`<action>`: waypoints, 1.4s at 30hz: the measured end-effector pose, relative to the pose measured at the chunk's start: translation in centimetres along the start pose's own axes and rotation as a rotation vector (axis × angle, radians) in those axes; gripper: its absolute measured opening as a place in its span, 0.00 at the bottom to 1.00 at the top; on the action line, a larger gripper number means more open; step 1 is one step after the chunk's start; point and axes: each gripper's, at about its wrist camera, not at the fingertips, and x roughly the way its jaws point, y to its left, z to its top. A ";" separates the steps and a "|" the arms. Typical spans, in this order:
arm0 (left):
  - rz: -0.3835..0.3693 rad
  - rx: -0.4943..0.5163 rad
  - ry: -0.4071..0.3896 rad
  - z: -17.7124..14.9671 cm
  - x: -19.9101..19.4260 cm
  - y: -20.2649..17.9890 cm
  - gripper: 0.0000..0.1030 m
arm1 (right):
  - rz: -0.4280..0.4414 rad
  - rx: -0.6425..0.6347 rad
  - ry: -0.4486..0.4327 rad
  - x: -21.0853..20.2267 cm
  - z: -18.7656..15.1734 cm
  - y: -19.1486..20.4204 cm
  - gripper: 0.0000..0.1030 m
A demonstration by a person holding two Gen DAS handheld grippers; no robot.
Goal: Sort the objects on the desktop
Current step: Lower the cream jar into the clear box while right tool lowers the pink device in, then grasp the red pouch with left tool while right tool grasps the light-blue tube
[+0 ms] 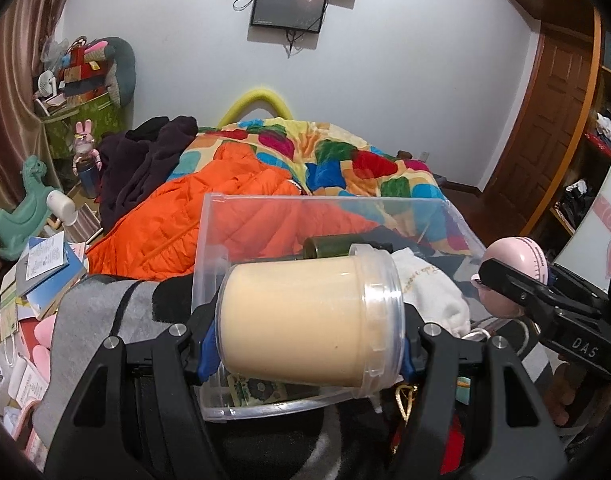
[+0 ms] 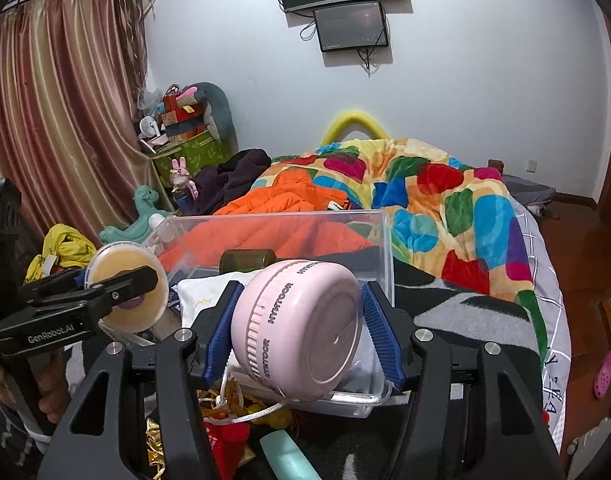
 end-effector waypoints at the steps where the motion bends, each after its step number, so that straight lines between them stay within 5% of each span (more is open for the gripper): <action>1: 0.004 0.000 0.001 -0.1 0.0 0.0 0.64 | 0.001 0.000 0.002 0.1 0.0 0.0 0.55; 17: 0.032 0.017 0.049 -0.8 1.1 -0.3 0.66 | 0.009 0.001 0.030 0.6 -0.7 0.1 0.54; 23: 0.031 0.014 0.005 -0.1 -0.6 -0.2 0.66 | 0.011 -0.002 0.001 -0.5 -0.5 0.2 0.54; 36: 0.032 0.156 -0.083 -0.8 -4.6 -4.0 0.67 | 0.011 -0.023 -0.011 -2.9 -0.7 0.7 0.55; 42: 0.008 0.217 -0.081 -2.2 -5.7 -5.9 0.74 | -0.017 -0.068 -0.018 -4.4 -1.9 0.4 0.63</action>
